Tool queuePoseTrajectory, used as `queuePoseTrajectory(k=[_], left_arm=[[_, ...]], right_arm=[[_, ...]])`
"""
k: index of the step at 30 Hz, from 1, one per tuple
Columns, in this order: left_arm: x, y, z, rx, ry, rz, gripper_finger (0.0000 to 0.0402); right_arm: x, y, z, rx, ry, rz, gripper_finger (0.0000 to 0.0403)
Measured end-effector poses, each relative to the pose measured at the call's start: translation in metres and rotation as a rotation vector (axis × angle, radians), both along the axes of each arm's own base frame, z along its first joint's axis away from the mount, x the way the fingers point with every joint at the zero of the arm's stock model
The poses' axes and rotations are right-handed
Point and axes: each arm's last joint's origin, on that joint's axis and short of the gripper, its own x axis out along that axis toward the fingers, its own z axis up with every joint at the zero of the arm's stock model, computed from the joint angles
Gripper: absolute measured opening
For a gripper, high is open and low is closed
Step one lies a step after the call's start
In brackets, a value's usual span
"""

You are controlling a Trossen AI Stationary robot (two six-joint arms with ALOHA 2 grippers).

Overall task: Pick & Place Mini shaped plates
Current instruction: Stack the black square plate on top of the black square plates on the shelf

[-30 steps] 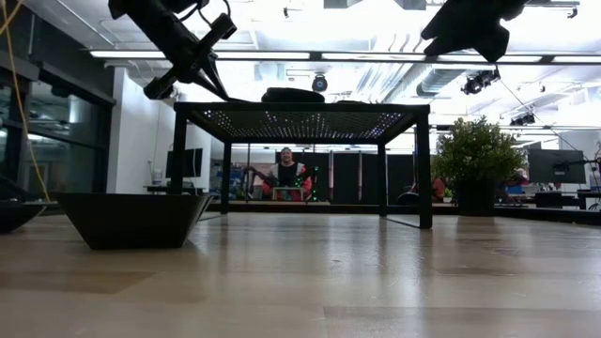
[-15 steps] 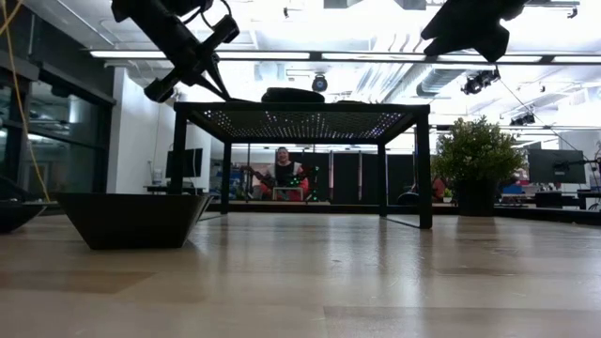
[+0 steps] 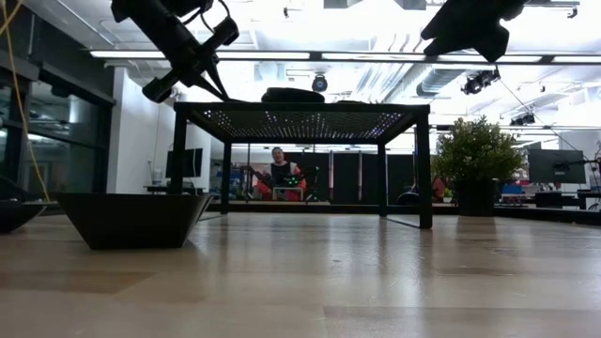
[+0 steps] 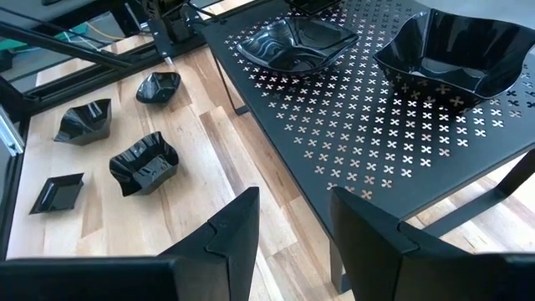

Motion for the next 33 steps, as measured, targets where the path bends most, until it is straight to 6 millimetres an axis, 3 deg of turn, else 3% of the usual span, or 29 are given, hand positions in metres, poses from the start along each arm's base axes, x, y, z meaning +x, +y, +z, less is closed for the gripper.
queuePoseTrajectory(k=[33], left_arm=[[0.0085,0.0036,-0.007,-0.004,0.015,-0.013,0.0]], right_arm=[[0.0,0.0002,0.0,-0.009,0.005,0.013,0.0142]])
